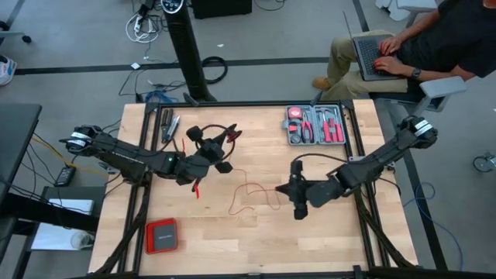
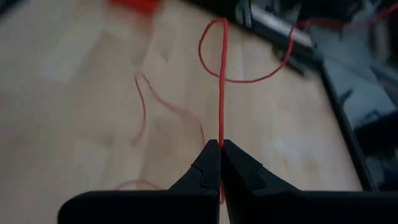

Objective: Coil cords
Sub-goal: Uncoil the red cable wire from the black spool

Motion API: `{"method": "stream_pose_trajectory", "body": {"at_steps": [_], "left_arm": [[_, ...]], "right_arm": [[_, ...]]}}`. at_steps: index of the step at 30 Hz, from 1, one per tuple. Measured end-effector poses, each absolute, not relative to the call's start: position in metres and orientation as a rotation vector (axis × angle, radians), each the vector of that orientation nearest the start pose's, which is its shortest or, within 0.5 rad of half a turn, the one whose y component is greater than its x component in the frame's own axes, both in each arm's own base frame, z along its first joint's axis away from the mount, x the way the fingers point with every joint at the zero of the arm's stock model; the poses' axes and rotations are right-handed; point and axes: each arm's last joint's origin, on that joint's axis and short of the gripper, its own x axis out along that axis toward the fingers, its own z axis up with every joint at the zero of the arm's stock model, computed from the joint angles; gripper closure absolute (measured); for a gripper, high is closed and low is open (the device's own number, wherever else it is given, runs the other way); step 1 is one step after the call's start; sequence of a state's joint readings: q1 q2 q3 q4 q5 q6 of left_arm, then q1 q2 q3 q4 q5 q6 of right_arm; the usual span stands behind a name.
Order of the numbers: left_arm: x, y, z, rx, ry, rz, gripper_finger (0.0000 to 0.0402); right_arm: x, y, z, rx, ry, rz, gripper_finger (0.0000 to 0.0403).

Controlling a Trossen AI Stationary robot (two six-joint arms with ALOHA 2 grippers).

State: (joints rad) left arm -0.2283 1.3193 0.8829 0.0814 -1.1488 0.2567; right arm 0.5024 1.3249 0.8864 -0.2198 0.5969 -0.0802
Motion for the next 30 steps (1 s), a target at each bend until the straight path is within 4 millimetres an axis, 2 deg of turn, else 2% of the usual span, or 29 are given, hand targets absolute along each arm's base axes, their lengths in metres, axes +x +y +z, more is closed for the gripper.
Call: {"method": "stream_pose_trajectory", "body": {"at_steps": [5,10,20,24,30], "left_arm": [[0.278,-0.039,0.287,0.421,0.342,0.828,0.0401],[0.279,-0.045,0.289,0.400,0.314,0.756,0.0401],[0.283,-0.056,0.287,0.381,0.294,0.445,0.0401],[0.284,-0.060,0.284,0.406,0.310,0.305,0.0401],[0.285,-0.065,0.282,0.435,0.305,0.118,0.0401]], "right_arm": [[0.256,0.103,0.238,-0.359,0.677,-0.162,0.0398],[0.256,0.089,0.232,-0.267,0.744,-0.261,0.0369],[0.229,0.054,0.233,-0.075,0.924,-0.498,0.0327],[0.229,0.054,0.247,-0.068,0.816,-0.478,0.0324],[0.239,0.071,0.271,-0.162,0.585,-0.288,0.0325]]}}
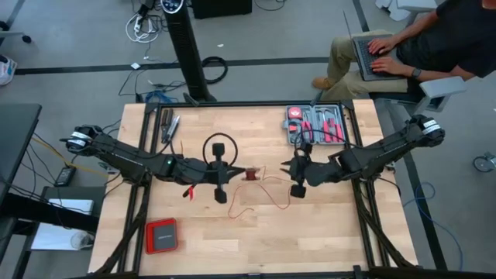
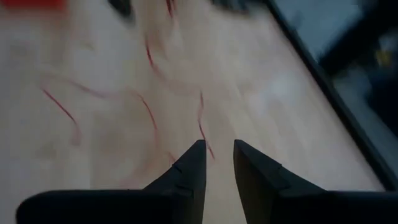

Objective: Coil cords
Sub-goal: Uncoil the red cable wire from the black spool

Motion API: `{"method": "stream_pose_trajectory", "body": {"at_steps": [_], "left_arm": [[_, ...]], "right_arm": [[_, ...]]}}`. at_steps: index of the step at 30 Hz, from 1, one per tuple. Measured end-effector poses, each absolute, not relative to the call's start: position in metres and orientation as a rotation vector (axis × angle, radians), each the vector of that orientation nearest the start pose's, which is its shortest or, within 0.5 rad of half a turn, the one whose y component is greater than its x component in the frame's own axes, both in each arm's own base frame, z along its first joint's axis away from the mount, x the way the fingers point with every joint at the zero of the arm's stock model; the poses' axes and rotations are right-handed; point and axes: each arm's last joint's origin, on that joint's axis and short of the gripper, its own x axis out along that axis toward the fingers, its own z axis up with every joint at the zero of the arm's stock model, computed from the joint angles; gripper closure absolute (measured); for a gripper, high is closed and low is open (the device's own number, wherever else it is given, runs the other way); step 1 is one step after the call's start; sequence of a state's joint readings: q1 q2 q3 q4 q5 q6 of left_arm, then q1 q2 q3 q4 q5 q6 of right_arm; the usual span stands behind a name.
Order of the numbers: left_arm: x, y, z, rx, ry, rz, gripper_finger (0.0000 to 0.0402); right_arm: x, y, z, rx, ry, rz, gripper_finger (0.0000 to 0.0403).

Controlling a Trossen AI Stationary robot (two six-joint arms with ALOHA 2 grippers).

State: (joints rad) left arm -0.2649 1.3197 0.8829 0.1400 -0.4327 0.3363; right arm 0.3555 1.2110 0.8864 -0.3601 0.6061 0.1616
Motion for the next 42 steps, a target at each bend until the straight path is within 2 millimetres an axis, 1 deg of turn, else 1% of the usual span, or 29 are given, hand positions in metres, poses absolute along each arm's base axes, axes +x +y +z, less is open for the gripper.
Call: {"method": "stream_pose_trajectory", "body": {"at_steps": [2,5,9,17,22,28,32,42], "left_arm": [[0.285,-0.066,0.282,0.449,0.305,0.071,0.0401],[0.285,-0.066,0.281,0.457,0.312,0.055,0.0401],[0.285,-0.065,0.281,0.463,0.313,0.064,0.0401],[0.286,-0.063,0.282,0.459,0.304,0.080,0.0401],[0.286,-0.062,0.283,0.432,0.301,0.101,0.0401],[0.286,-0.061,0.281,0.429,0.312,0.108,0.0401],[0.286,-0.061,0.282,0.432,0.311,0.112,0.0401],[0.286,-0.061,0.282,0.423,0.310,0.109,0.0401]], "right_arm": [[0.243,0.078,0.277,-0.184,0.521,-0.236,0.0325],[0.249,0.085,0.283,-0.193,0.442,-0.161,0.0325],[0.257,0.091,0.282,-0.245,0.404,-0.124,0.0327],[0.268,0.089,0.286,-0.305,0.318,-0.129,0.0328],[0.273,0.089,0.285,-0.317,0.302,-0.104,0.0329],[0.283,0.086,0.282,-0.358,0.276,-0.119,0.0338],[0.285,0.082,0.283,-0.358,0.260,-0.118,0.0341],[0.286,0.083,0.284,-0.361,0.241,-0.091,0.0346]]}}
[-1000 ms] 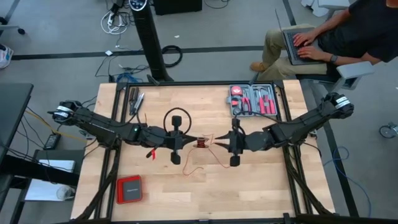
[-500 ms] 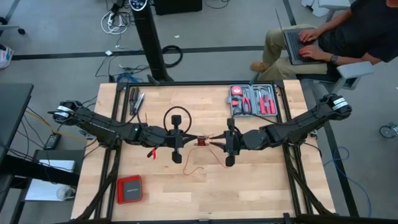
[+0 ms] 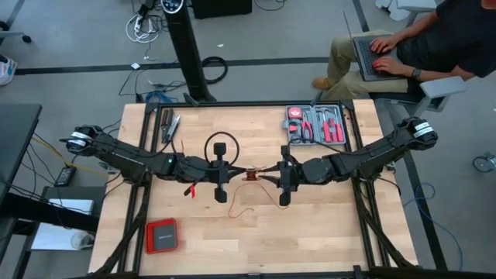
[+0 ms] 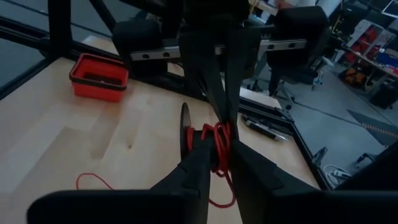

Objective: Coil cords
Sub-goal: Uncoil the red cable wire from the black spool

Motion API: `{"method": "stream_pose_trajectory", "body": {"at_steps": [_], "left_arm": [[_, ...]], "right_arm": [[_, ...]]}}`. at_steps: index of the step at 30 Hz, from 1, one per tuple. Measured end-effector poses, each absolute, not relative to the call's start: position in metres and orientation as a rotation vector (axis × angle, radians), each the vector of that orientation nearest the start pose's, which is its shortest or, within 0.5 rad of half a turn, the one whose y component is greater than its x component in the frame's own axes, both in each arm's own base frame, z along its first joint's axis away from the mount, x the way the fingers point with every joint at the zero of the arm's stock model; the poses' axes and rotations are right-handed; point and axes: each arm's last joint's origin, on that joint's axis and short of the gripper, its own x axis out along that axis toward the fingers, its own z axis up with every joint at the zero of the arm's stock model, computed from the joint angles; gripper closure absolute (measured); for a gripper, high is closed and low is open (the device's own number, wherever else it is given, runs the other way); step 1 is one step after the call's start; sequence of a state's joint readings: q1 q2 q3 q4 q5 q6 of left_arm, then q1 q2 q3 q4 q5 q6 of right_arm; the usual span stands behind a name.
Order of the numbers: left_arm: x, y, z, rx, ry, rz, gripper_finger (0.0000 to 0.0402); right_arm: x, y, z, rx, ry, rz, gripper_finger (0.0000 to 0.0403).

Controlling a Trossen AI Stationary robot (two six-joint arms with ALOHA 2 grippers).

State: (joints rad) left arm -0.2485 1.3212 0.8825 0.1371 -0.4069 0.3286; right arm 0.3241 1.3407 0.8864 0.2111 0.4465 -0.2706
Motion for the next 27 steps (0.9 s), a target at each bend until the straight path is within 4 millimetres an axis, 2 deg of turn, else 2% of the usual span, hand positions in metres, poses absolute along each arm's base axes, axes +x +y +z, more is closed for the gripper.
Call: {"method": "stream_pose_trajectory", "body": {"at_steps": [10,27], "left_arm": [[0.285,-0.060,0.278,0.436,0.349,0.110,0.0402],[0.287,-0.062,0.284,0.406,0.280,0.087,0.0402]], "right_arm": [[0.286,0.088,0.290,-0.412,0.182,-0.071,0.0351],[0.290,0.073,0.287,-0.380,0.209,-0.053,0.0351]]}}
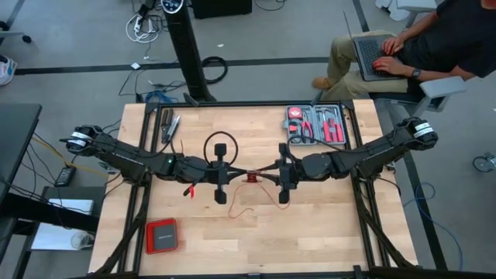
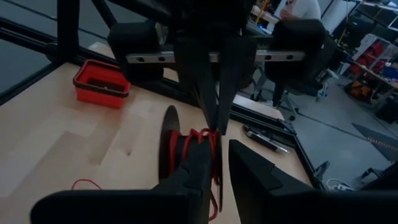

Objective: Coil cords
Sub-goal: Uncoil the red cable wire from the black spool

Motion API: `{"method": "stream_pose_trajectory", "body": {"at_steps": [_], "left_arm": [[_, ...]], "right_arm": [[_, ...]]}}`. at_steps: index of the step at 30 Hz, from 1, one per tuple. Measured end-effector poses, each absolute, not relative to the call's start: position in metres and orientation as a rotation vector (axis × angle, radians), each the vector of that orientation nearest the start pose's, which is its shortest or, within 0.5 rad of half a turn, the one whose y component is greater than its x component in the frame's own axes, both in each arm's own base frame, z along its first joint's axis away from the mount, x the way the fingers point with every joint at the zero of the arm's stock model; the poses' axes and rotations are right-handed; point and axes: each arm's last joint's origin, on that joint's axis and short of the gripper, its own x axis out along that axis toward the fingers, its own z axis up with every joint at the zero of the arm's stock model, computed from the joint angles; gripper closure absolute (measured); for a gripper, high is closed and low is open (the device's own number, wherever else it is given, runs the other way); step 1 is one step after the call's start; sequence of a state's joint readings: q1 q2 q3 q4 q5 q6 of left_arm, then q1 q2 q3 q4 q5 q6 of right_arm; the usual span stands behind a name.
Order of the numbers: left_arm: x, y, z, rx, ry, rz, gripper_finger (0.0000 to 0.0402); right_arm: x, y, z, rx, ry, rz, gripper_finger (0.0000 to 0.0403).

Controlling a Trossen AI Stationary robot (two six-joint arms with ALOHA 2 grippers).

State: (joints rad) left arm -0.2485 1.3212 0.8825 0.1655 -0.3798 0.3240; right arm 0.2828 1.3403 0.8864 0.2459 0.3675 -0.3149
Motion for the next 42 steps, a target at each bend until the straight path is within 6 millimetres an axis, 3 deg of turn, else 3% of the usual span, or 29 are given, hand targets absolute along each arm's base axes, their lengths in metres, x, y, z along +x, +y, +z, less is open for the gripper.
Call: {"method": "stream_pose_trajectory", "body": {"at_steps": [4,9,13,22,30,35,42], "left_arm": [[0.287,-0.062,0.286,0.406,0.254,0.084,0.0402],[0.288,-0.063,0.287,0.399,0.245,0.070,0.0402],[0.288,-0.061,0.287,0.382,0.248,0.123,0.0397],[0.280,-0.055,0.295,0.402,0.257,0.321,0.0323],[0.276,-0.063,0.300,0.355,0.221,0.237,0.0308],[0.278,-0.066,0.296,0.307,0.224,0.192,0.0308],[0.293,-0.068,0.274,0.299,0.292,0.197,0.0308]], "right_arm": [[0.290,0.072,0.288,-0.377,0.209,-0.054,0.0353],[0.290,0.072,0.287,-0.380,0.215,-0.053,0.0395],[0.290,0.071,0.287,-0.378,0.224,-0.076,0.0398],[0.287,0.067,0.282,-0.417,0.300,-0.200,0.0401],[0.283,0.067,0.287,-0.457,0.298,-0.407,0.0401],[0.282,0.068,0.291,-0.437,0.260,-0.457,0.0402],[0.283,0.069,0.301,-0.403,0.168,-0.478,0.0402]]}}
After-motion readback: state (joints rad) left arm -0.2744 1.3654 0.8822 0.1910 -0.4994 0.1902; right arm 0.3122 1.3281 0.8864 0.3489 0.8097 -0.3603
